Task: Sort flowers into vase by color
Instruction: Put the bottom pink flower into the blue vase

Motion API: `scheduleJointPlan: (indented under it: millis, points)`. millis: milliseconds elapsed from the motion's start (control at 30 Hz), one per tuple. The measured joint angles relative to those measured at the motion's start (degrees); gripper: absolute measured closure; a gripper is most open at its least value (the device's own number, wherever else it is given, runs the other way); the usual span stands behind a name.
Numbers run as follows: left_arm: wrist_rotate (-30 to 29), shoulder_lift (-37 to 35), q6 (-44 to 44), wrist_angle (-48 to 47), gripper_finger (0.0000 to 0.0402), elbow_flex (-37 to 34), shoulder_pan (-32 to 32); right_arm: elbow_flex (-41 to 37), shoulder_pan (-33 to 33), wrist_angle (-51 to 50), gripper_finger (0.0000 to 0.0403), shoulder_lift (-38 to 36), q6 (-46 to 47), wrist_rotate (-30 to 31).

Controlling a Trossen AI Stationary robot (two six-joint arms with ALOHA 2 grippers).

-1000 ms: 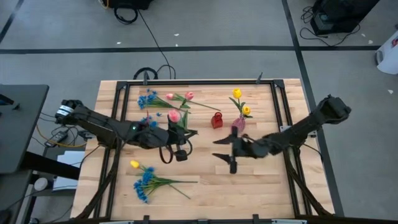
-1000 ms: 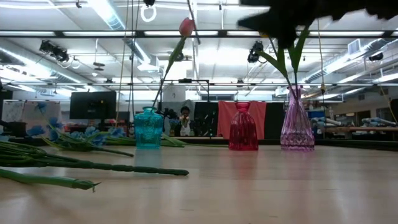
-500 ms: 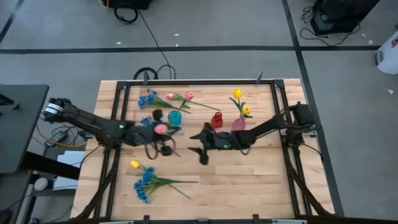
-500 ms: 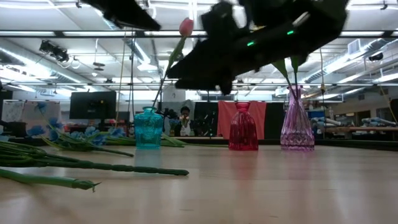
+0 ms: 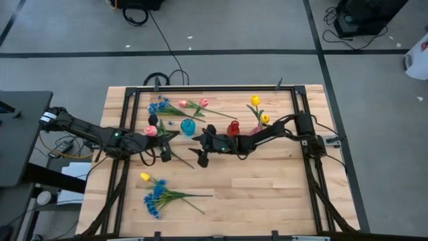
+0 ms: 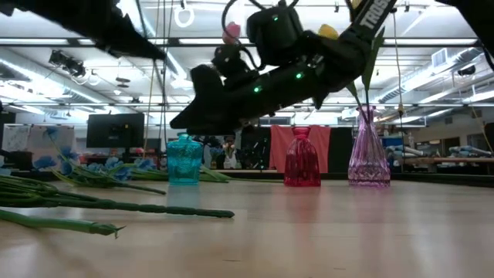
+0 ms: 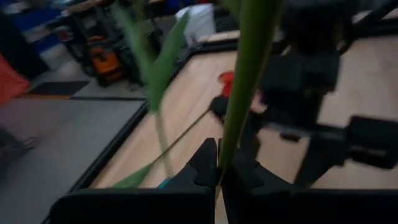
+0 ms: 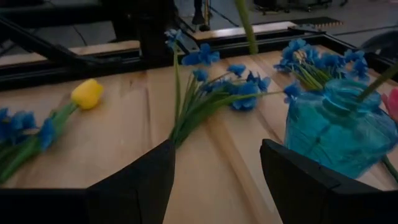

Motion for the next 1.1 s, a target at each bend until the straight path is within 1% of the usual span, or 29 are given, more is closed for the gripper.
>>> scheduleJointPlan:
  millis: [133, 367, 733, 833, 900, 1033, 1100]
  points:
    - [-3.3, 0.9, -0.1, 0.0, 0.0387, 0.0, 0.2, 1.9, -0.8, -0.3, 0.0158, 2.4, -0.2, 1.4]
    - [-3.3, 1.3, 0.7, -0.1, 0.0387, 0.0, 2.0, 1.8, -1.1, 0.5, 0.0158, 3.2, -1.5, 6.3]
    - [-3.0, 1.6, 2.3, 0.5, 0.0387, 0.0, 7.3, 1.8, -1.5, 0.9, 0.0158, 3.2, -1.1, 5.9]
    - [0.2, 2.8, 2.3, 1.5, 0.0387, 0.0, 9.8, 1.8, -1.3, 0.5, 0.0158, 3.2, -0.7, 5.6]
    - [2.6, 4.2, 2.6, 3.8, 0.0387, 0.0, 11.3, 1.8, -1.1, -0.7, 0.0158, 3.2, 0.2, 5.6]
    - [4.7, 7.3, 5.2, 7.6, 0.0387, 0.0, 13.6, 1.8, -1.0, -4.6, 0.0158, 3.0, 2.2, 5.6]
    - [7.2, 8.4, 5.7, 9.6, 0.0387, 0.0, 14.8, 1.8, -1.0, -6.2, 0.0158, 3.0, 2.9, 5.3]
